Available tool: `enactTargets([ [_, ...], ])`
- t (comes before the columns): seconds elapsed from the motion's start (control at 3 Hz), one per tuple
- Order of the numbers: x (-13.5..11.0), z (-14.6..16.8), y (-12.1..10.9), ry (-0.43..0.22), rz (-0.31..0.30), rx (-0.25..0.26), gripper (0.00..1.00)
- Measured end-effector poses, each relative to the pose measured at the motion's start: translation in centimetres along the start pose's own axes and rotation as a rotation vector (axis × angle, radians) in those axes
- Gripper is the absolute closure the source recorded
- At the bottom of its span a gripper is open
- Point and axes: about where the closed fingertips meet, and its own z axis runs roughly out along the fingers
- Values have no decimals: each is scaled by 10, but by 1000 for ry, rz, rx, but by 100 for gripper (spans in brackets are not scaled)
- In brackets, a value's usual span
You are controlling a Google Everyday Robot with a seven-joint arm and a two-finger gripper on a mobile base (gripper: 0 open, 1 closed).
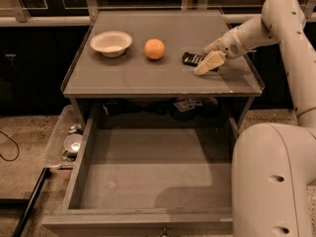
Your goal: Place rxbar chocolate into top drawer
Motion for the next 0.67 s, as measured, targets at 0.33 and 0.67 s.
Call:
enactTargets([
  [0.33,0,0,0,0,0,0,69],
  [0.67,0,0,0,0,0,0,94],
])
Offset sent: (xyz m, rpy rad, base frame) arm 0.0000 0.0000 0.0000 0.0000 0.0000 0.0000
